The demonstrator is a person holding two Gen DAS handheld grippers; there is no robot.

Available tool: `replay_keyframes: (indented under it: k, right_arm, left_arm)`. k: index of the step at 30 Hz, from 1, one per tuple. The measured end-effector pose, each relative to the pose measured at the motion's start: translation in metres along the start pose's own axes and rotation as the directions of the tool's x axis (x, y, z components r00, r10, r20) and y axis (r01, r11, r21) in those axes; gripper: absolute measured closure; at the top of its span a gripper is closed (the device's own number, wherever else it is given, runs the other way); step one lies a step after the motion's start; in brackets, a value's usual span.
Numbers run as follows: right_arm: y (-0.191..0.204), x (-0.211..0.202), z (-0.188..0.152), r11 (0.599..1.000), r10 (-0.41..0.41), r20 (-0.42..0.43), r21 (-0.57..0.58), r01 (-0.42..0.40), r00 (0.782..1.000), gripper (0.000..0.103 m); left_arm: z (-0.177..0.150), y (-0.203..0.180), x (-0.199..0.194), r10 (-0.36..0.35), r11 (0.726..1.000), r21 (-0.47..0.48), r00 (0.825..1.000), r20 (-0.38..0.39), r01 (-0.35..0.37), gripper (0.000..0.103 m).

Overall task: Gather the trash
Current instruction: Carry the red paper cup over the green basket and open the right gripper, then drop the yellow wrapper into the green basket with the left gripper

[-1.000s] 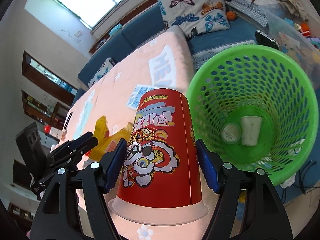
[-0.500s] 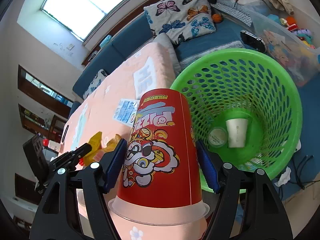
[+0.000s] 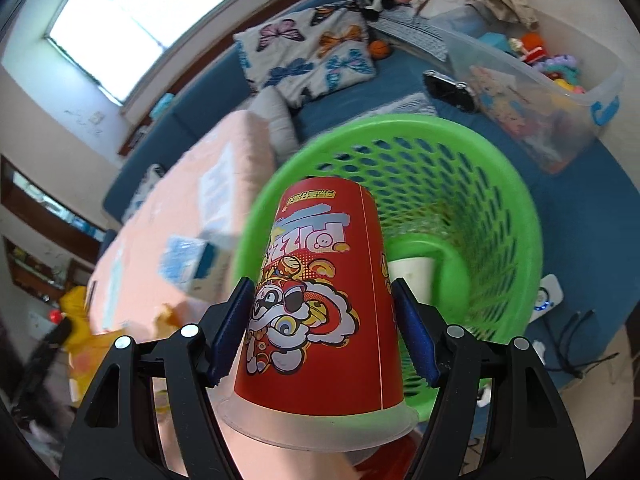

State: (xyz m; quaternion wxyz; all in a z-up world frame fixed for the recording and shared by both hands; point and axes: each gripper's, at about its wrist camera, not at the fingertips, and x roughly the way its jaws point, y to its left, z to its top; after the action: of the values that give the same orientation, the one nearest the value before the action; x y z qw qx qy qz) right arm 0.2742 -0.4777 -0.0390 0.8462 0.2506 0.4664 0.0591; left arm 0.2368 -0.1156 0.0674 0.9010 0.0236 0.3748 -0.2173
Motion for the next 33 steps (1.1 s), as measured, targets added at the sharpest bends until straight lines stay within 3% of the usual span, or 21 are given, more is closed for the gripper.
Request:
replay_keyframes:
  k: [10,22,33]
  right_arm:
    - [-0.028,0.019,0.002,0.997,-0.069,0.019,0.026,0.069,0.997,0.032]
    - [-0.027,-0.014,-0.010,0.993,-0.099,0.085,-0.052,0.103,0.991,0.028]
    - [-0.034,-0.038,-0.028,0.993,-0.086,0.123,-0.069,0.095,0.989,0.022]
  left_arm:
    - [0.024,-0.032,0.012,-0.040,0.998,0.040,0.999,0.011,0.040,0.103]
    - [0.047,-0.089,0.055,-0.084,0.990,0.114,0.996,-0.023,0.086,0.103]
    - [0.046,-0.123,0.102,-0.091,0.984,0.146,0.992,-0.089,0.103,0.103]
